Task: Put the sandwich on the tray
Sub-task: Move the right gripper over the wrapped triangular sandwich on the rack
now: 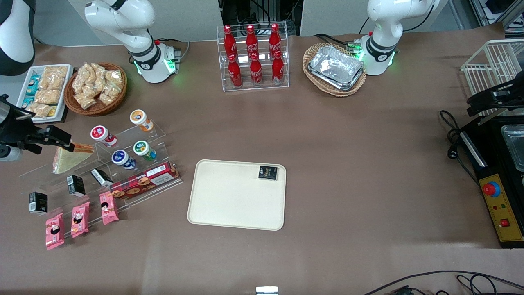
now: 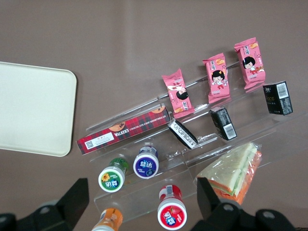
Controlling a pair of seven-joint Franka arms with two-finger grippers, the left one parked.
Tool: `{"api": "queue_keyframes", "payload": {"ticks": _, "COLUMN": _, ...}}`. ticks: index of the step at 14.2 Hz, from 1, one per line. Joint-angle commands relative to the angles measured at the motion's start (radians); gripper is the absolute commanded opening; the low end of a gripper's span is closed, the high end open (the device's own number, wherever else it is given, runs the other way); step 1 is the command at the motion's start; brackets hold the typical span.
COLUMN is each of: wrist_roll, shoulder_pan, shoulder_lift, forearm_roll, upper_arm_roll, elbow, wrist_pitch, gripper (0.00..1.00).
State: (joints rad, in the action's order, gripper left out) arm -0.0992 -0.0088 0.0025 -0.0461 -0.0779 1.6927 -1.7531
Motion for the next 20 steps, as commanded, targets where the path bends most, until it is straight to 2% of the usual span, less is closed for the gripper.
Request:
{"api": "queue_keyframes", "payload": {"ticks": 1, "wrist_roll": -0.001, "shoulder_pan": 0.000, "shoulder_lift": 0.008, "forearm_roll": -0.014, "upper_arm_roll": -0.003, "elbow": -0.021, "wrist_pitch": 0.020, "gripper": 1.00}}
{"api": "queue_keyframes", "payload": {"ticks": 10, "wrist_roll": -0.008, "shoulder_pan": 0.003, "shoulder_lift": 0.008, "forearm_roll": -0.015, "upper_arm_roll": -0.005, "elbow": -0.016, "wrist_pitch": 0.107, "gripper": 1.00}}
{"api": "queue_keyframes", "payload": {"ticks": 16, "wrist_roll": -0.016, "shoulder_pan": 0.004, "shoulder_lift": -0.004, "forearm_roll": 0.006, "upper_arm_roll": -0.003, "elbow": -0.013, "wrist_pitch": 0.142, "gripper": 1.00}}
{"api": "queue_keyframes", "payload": {"ticks": 20, "wrist_roll": -0.215, "shoulder_pan": -0.007, "shoulder_lift": -0.006, "forearm_roll": 0.019, "upper_arm_roll": -0.008, "elbow": -0.010, "wrist_pitch": 0.148, "gripper": 1.00}}
